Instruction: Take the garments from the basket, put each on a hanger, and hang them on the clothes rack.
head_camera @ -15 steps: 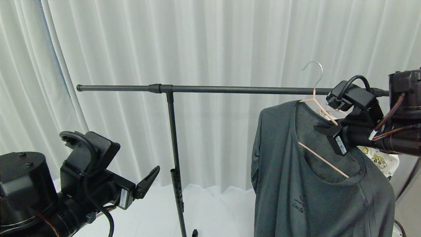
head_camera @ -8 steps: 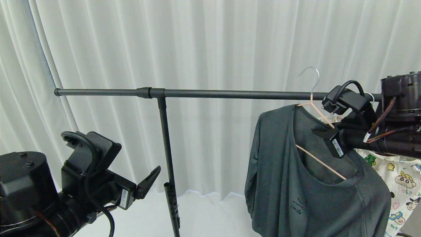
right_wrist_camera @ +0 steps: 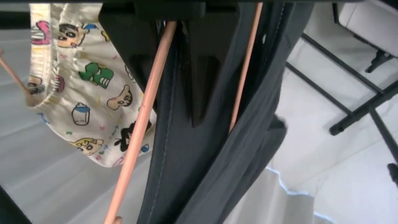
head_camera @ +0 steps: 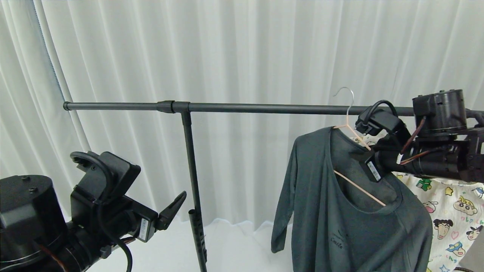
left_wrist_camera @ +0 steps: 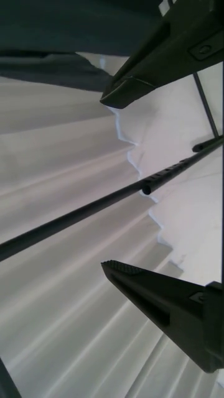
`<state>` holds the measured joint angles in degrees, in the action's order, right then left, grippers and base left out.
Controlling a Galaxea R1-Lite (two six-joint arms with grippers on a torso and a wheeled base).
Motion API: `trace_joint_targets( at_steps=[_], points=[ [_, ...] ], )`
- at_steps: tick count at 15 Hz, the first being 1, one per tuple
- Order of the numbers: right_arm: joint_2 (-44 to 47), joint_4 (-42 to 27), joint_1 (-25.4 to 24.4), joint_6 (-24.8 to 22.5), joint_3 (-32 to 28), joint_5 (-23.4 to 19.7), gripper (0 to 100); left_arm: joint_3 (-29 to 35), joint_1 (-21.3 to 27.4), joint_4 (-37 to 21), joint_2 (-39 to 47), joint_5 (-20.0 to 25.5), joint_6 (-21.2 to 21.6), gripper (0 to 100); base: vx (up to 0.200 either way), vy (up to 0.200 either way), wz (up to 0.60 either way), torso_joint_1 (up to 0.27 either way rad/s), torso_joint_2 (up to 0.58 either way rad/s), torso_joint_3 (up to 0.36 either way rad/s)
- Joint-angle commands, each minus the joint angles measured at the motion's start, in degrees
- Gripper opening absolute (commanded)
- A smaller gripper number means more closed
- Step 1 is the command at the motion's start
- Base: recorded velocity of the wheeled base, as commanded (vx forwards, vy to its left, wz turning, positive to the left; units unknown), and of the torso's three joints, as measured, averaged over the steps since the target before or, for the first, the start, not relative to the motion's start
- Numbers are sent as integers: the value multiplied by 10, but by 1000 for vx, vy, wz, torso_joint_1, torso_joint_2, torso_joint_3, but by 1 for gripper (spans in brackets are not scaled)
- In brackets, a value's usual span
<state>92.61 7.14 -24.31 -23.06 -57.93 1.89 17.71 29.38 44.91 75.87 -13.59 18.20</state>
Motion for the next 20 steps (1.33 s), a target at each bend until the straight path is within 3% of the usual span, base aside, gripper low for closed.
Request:
trace_joint_targets(
  at_steps=[1,7,14,15,20],
  points=[
    [47,1,4,0,-24,1,0,0,2,0,0,0,1,100,0,0,0,0,0,0],
    [107,1,8,0,-48,8,0,0,17,0,2,-1,1,100,0,0,0,0,0,0],
    [107,1,7,0,-50,14,0,0,26,0,1,-2,1,100,0,0,0,0,0,0],
    [105,1,6,1,-49,22,100,0,26,0,1,-2,1,100,0,0,0,0,0,0],
    [45,1,1,38,-41,23,100,-1,16,1,1,-5,-3,100,0,0,0,0,0,0]
  ],
)
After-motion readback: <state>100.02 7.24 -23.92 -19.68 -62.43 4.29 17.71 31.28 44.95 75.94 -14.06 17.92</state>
